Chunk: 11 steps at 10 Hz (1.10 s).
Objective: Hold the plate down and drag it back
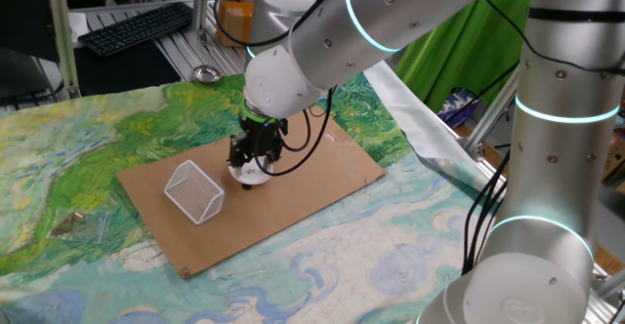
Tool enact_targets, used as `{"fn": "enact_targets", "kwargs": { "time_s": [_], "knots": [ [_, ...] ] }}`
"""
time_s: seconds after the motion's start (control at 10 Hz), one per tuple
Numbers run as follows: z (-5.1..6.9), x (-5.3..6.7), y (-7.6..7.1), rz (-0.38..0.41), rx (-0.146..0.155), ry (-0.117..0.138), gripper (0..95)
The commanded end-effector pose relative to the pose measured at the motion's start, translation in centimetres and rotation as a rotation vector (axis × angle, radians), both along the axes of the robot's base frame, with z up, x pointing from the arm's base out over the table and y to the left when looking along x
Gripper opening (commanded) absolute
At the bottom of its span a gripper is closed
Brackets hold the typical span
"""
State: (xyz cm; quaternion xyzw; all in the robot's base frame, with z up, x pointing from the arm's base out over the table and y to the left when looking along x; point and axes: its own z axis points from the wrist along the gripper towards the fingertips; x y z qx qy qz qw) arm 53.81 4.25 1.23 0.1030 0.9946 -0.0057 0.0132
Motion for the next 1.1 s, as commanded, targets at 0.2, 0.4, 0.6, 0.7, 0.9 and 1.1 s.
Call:
{"fn": "enact_targets", "kwargs": {
  "time_s": [0.2,0.4,0.6,0.7,0.9,1.1],
  "knots": [
    [0.2,-0.2,-0.3,0.001,-0.002,0.006,57.0],
    [0.0,-0.2,-0.8,0.009,-0.022,0.004,57.0],
    [-0.1,-0.2,-1.2,0.014,-0.023,0.001,57.0],
    [0.1,-0.2,-1.3,0.014,-0.024,0.002,57.0],
    [0.0,-0.2,-1.7,0.021,-0.032,0.002,57.0],
    [-0.1,-0.3,-2.1,0.026,-0.029,0.002,57.0]
  ]
}}
